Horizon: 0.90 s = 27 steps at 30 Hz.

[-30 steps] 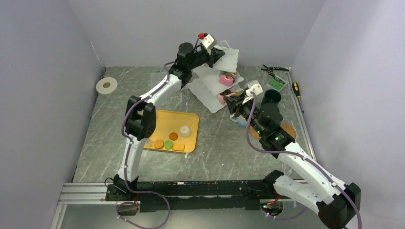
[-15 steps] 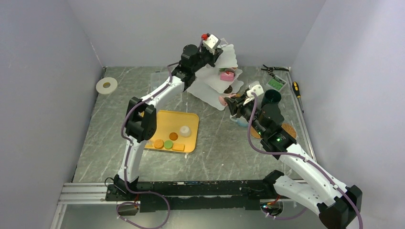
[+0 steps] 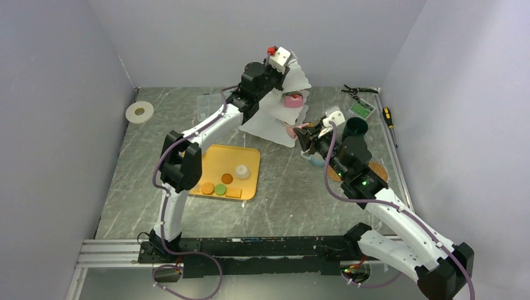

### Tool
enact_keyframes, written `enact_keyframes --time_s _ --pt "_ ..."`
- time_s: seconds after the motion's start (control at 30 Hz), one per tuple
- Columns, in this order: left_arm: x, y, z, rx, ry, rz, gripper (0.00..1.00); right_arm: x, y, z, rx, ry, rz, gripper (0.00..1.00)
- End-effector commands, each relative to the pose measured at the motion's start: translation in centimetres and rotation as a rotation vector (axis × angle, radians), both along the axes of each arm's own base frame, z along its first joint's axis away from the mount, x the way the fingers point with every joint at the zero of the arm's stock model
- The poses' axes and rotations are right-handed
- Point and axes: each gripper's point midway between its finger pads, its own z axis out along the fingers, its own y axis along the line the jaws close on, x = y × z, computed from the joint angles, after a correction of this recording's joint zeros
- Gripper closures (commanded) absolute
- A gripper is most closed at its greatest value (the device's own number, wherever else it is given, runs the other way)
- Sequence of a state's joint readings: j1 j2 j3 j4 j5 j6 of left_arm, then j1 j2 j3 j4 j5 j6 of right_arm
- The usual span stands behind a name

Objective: Serve the afternoon tea
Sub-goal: Adjust the desert table at the center of the board.

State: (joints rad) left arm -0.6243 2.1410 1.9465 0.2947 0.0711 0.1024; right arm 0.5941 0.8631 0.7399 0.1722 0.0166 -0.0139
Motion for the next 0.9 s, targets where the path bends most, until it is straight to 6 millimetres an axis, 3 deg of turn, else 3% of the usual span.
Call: enact_keyframes --time_s 0.0,0.17,0.4,0.43,0.47,0.5,0.57,0.63,0.73,0.87 --pt "-2.3 3.0 10.2 -0.162 -0.163 0.054 0.97 -0.2 0.1 2.3 0.047 -0.052 0.01 0.6" --pt "-2.9 3.6 8.8 -0.18 -0.121 0.06 0.84 -0.2 0.1 2.2 0.045 -0.047 0.01 0.6" --pt "-2.3 4.1 8.4 -0.197 -0.072 0.107 0.81 -0.4 0.6 1.9 0.039 -0.042 0.043 0.6" --pt "-2.3 4.2 8.5 -0.196 -0.071 0.107 0.76 -0.4 0.7 1.9 0.041 -0.045 0.045 0.6" --pt "-2.4 4.2 8.4 -0.193 -0.069 0.104 0.63 -0.4 0.7 1.9 0.041 -0.046 0.048 0.59" --pt "-2.6 4.2 8.5 -0.193 -0.07 0.099 0.57 -0.4 0.8 1.9 0.04 -0.044 0.051 0.59" --pt "-3.3 4.4 8.8 -0.186 -0.067 0.083 0.34 -0.5 1.0 1.9 0.054 -0.032 0.058 0.54" --pt "-4.2 4.5 8.8 -0.173 -0.059 0.054 0.19 -0.4 1.3 2.0 0.064 -0.034 0.07 0.51" --pt "-5.4 5.1 8.8 -0.177 -0.013 0.016 0.07 -0.3 2.1 2.2 0.063 -0.028 0.099 0.51" --pt "-8.0 6.5 8.6 -0.139 0.036 -0.065 0.07 -0.3 3.4 2.4 0.077 -0.03 0.144 0.51"
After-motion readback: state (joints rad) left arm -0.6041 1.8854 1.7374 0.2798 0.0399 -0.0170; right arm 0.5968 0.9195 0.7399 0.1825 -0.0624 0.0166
